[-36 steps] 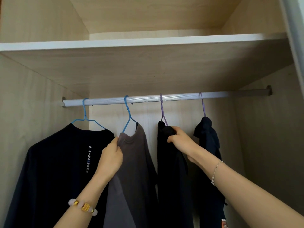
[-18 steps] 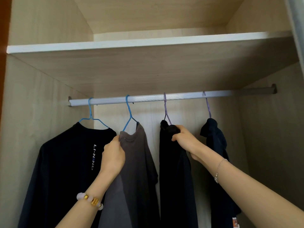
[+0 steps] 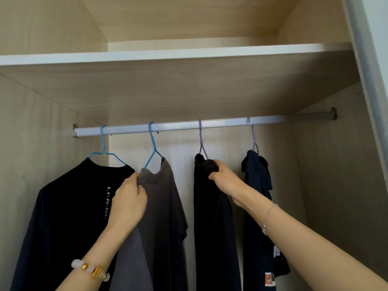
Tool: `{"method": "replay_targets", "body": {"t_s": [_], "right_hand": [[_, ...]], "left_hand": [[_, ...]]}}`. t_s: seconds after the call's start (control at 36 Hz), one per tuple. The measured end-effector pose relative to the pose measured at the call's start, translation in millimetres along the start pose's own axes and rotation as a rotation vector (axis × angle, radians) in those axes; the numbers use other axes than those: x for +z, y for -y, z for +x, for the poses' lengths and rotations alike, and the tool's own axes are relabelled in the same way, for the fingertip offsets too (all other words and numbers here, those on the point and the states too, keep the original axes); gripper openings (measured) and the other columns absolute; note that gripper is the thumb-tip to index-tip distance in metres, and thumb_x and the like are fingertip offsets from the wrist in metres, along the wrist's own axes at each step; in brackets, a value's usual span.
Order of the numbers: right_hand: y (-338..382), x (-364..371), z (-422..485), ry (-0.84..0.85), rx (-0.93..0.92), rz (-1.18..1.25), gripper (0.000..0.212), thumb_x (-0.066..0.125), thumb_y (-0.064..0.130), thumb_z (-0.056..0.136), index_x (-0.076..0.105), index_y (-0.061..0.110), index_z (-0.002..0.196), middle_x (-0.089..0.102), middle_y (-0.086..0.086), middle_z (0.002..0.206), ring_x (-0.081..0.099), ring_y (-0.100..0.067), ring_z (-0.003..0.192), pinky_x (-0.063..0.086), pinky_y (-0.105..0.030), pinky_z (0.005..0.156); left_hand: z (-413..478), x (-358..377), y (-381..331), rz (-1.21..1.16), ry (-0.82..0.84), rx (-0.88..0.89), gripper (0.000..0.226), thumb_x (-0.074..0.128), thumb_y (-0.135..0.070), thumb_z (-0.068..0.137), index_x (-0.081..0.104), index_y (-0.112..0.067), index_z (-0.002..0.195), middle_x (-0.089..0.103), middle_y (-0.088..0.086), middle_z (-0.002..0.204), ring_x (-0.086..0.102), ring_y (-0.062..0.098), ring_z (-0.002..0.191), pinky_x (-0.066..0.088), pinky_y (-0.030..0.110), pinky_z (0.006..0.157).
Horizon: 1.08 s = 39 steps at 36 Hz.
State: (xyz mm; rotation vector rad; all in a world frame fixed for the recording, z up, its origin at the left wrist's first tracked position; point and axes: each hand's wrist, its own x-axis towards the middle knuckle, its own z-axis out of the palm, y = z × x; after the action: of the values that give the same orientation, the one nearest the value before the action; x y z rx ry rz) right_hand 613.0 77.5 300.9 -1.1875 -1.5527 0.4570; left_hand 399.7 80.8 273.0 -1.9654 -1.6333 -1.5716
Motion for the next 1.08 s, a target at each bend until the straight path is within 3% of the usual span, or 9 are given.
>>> {"method": "replay_targets", "body": {"t_s": [0.14,0.25,0.33,0.44,0.58,0.69,0.83,0.92,1.08], "right_hand": [[-1,-11,-34,-0.040,-0.114,-0.176,0.045,0.048,0.010,0.093,0.040,0.012,0.136,0.052,-0.013,0.133,0.053,-0.026,0.117,0.048,-0.023,0.080],[-18,-36,-81,-0.095,-0.274,-0.360,0.046,0.057,0.025,0.091,0.045,0.030,0.135,0.046,0.015,0.136,0.041,0.002,0.123,0.036,-0.017,0.103],[-27,-62,-125,-0.163,-0.370,-0.491,0.036,0.057,0.023,0.091,0.055,0.036,0.124,0.050,0.031,0.118,0.047,0.010,0.112,0.037,-0.005,0.098],[-44,-104,-178,-0.338,-0.437,-0.521,0.027,0.060,0.016,0.088,0.065,0.033,0.109,0.061,0.027,0.106,0.056,0.006,0.106,0.040,-0.003,0.090],[-84,-157,-227,-0.696,-0.469,-0.724,0.030,0.058,0.012,0.084,0.064,0.022,0.112,0.062,0.009,0.115,0.052,-0.002,0.111,0.033,-0.008,0.100],[-121,-185,-249,-0.727,-0.265,-0.752,0.053,0.056,0.029,0.087,0.043,0.018,0.137,0.037,0.007,0.143,0.033,-0.004,0.133,0.020,-0.009,0.111],[-158,-190,-266,-0.523,-0.118,-0.684,0.063,0.040,0.042,0.094,0.014,0.028,0.150,0.006,0.028,0.154,0.009,0.009,0.142,0.011,-0.008,0.114],[-165,-188,-270,-0.508,-0.138,-0.649,0.063,0.038,0.041,0.096,0.011,0.025,0.150,0.005,0.024,0.156,0.005,0.006,0.143,0.009,-0.012,0.116],[-170,-184,-267,-0.534,-0.211,-0.574,0.062,0.037,0.038,0.094,0.011,0.025,0.148,0.005,0.025,0.155,0.006,0.002,0.145,0.007,-0.011,0.115]], "left_hand": [[-12,5,-2,0.360,-0.208,0.264,0.046,0.062,0.001,0.072,0.059,0.005,0.118,0.062,0.022,0.120,0.055,0.042,0.117,0.042,0.059,0.097],[-45,6,-31,0.132,-0.300,0.403,0.041,0.036,-0.018,0.080,0.066,-0.006,0.105,0.069,0.010,0.104,0.063,0.028,0.099,0.041,0.033,0.092],[-82,24,-62,-0.125,-0.217,0.547,0.035,0.038,-0.020,0.081,0.065,-0.015,0.101,0.067,-0.002,0.099,0.054,0.010,0.092,0.038,0.023,0.084],[-140,70,-105,-0.382,0.026,0.654,0.029,0.040,-0.025,0.087,0.062,-0.027,0.105,0.061,-0.019,0.104,0.055,-0.003,0.096,0.043,0.012,0.085],[-216,127,-170,-0.675,0.578,0.432,0.030,0.037,-0.056,0.084,0.039,-0.056,0.114,0.043,-0.034,0.120,0.046,-0.013,0.113,0.042,0.014,0.094],[-263,163,-209,-0.883,0.963,0.177,0.058,0.059,-0.047,0.084,0.023,-0.054,0.128,0.037,-0.034,0.127,0.040,-0.011,0.119,0.035,0.019,0.106],[-299,199,-226,-0.956,0.970,-0.054,0.074,0.067,-0.053,0.074,0.036,-0.034,0.138,0.053,-0.016,0.133,0.051,0.001,0.121,0.045,0.028,0.102],[-306,201,-228,-1.004,0.905,-0.105,0.036,0.071,-0.029,0.080,0.054,-0.034,0.112,0.067,-0.012,0.106,0.064,-0.003,0.093,0.054,0.016,0.078],[-307,202,-227,-1.040,0.875,-0.134,0.031,0.075,-0.028,0.076,0.059,-0.029,0.103,0.070,-0.009,0.095,0.067,0.001,0.085,0.057,0.029,0.079]]}}
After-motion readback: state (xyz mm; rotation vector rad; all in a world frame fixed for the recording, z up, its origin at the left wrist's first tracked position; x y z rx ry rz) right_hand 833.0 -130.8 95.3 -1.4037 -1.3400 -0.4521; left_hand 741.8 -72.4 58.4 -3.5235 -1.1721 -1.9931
